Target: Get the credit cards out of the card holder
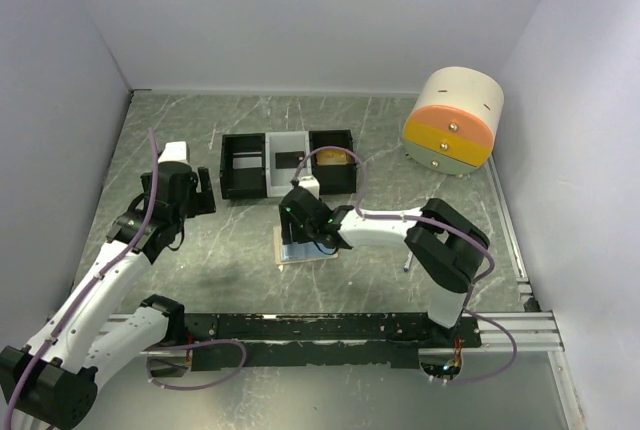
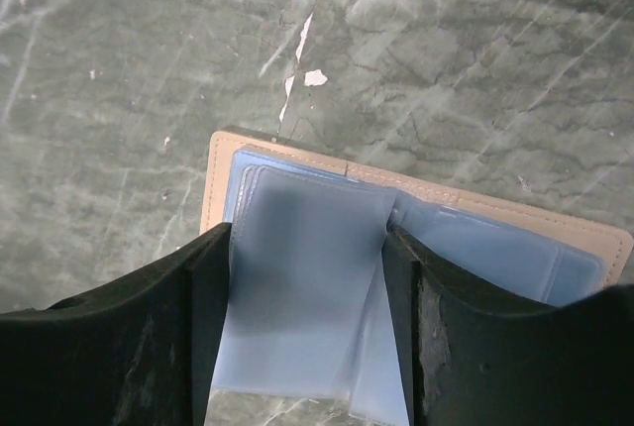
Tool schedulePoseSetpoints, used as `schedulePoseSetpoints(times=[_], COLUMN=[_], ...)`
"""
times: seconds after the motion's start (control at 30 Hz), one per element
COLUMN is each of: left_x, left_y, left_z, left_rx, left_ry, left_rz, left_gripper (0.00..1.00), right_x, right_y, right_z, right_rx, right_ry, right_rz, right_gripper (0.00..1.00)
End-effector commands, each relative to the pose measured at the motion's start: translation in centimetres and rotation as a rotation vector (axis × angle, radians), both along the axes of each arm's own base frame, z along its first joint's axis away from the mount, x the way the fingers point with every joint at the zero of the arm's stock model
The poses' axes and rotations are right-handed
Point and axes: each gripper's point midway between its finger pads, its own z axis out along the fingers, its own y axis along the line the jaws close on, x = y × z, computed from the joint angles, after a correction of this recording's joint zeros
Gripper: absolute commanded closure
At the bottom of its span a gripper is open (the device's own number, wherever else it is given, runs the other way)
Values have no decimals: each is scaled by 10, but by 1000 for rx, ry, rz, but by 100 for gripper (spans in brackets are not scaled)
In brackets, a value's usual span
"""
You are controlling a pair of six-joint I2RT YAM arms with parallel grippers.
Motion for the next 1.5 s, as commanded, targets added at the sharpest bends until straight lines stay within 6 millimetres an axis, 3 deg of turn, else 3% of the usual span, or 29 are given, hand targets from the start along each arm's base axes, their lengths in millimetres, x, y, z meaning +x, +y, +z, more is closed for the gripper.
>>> schedulePoseSetpoints(times=[0.0,0.23,0.33,0.53,0.7,0.83,1.07,1.23,1.47], left_x=[2,3,3,-10,-27,-45,-67,-66,-61], left_y=[-1,-11,-39,-116,-152,-172,-205,-213,-225], left_z=[9,7,7,3,-16,-39,-66,-90,-98], left_rx=[-7,-41,-150,-543,-756,-833,-829,-814,-894], left_ry=[-18,-11,-12,-15,30,91,152,189,170], left_rz=[-12,-54,-166,-403,-522,-588,-667,-588,-585], left_gripper=[6,6,8,15,26,35,39,42,45], right_x=[-20,-20,-21,-21,-23,-23,-21,-21,-21], right_y=[0,-9,-10,-14,-17,-17,-19,-20,-22], right_z=[-20,-25,-26,-28,-30,-29,-25,-26,-25], right_rx=[130,174,184,187,205,212,204,202,202], right_ry=[166,204,210,220,232,235,220,221,217], right_rz=[47,35,32,25,17,19,11,5,7], right_gripper=[41,41,41,41,41,42,42,42,42])
